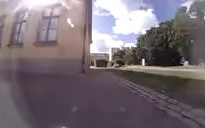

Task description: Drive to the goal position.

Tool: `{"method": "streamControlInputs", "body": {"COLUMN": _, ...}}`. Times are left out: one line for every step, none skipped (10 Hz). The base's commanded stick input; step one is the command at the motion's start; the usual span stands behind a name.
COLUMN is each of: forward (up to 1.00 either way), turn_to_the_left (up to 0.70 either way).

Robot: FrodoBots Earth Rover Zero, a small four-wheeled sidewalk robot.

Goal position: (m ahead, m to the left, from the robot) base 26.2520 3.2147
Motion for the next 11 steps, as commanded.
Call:
{"method": "streamControlInputs", "body": {"forward": 0.85, "turn_to_the_left": 0.0}}
{"method": "streamControlInputs", "body": {"forward": 0.85, "turn_to_the_left": 0.0}}
{"method": "streamControlInputs", "body": {"forward": 0.85, "turn_to_the_left": 0.0}}
{"method": "streamControlInputs", "body": {"forward": 0.85, "turn_to_the_left": 0.0}}
{"method": "streamControlInputs", "body": {"forward": 0.85, "turn_to_the_left": 0.0}}
{"method": "streamControlInputs", "body": {"forward": 0.85, "turn_to_the_left": 0.0}}
{"method": "streamControlInputs", "body": {"forward": 0.85, "turn_to_the_left": 0.0}}
{"method": "streamControlInputs", "body": {"forward": 0.85, "turn_to_the_left": 0.0}}
{"method": "streamControlInputs", "body": {"forward": 0.85, "turn_to_the_left": 0.0}}
{"method": "streamControlInputs", "body": {"forward": 0.85, "turn_to_the_left": 0.0}}
{"method": "streamControlInputs", "body": {"forward": 0.85, "turn_to_the_left": 0.0}}
